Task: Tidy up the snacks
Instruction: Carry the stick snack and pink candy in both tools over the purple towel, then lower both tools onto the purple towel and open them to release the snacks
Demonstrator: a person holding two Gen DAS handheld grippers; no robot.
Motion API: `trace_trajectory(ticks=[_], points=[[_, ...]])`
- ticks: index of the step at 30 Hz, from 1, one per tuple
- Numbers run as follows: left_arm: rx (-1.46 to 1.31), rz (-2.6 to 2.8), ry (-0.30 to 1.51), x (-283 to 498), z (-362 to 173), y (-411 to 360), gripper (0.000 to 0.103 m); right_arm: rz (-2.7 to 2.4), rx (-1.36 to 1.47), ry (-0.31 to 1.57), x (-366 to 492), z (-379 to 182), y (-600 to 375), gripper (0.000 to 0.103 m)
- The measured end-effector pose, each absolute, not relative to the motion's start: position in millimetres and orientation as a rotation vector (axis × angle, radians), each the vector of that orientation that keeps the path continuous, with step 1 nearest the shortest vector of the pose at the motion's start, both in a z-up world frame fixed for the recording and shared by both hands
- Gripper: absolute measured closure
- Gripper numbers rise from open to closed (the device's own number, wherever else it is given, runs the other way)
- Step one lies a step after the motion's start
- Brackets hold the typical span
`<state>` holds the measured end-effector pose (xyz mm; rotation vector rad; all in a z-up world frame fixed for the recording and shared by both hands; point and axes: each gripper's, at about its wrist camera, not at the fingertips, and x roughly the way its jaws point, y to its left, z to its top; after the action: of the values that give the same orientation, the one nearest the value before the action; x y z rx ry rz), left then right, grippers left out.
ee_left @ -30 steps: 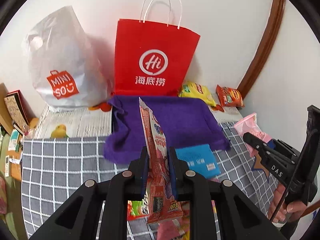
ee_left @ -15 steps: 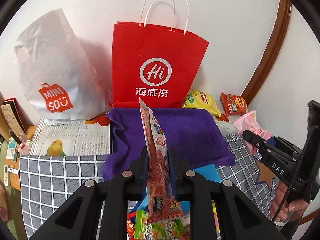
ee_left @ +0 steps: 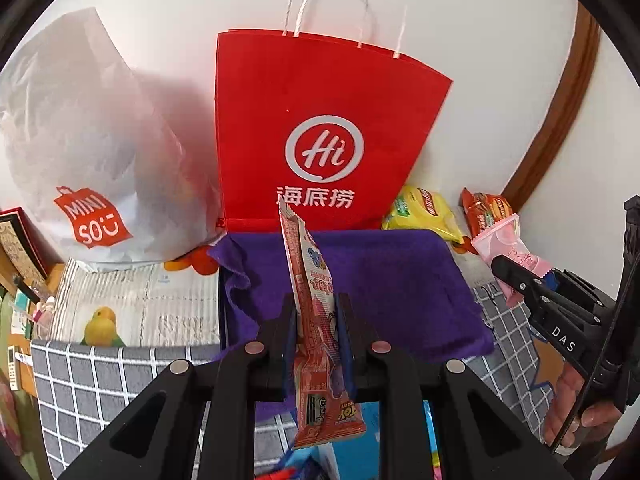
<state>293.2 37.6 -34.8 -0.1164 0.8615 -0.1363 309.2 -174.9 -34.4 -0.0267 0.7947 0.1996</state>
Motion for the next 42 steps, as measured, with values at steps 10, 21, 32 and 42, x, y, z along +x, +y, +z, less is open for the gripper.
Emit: trace_trajectory(ticks=[10, 21, 32, 42], points=[[-0.123, -0.103, 0.882, 332.3, -48.9, 50.0, 0.085, 0.190, -0.037, 0.805, 346.7, -56.1, -178.1, 0.075], [-0.146, -0.104, 0.976, 361.4, -98.2, 58.5, 0.085, 0.186, -0.045, 0.867, 368.1, -93.8, -192.1, 0.075], [-0.131, -0.089, 1.056, 369.4, -129.5, 55.9, 0.085, 0.207, -0.089, 0.978, 381.7, -132.1, -185.8, 0.075], [-0.119, -0.085, 1.087, 377.1, -143.7, 50.2, 0.085, 0.222, -0.074, 1.059, 390.7, -153.6, -186.2, 0.075]])
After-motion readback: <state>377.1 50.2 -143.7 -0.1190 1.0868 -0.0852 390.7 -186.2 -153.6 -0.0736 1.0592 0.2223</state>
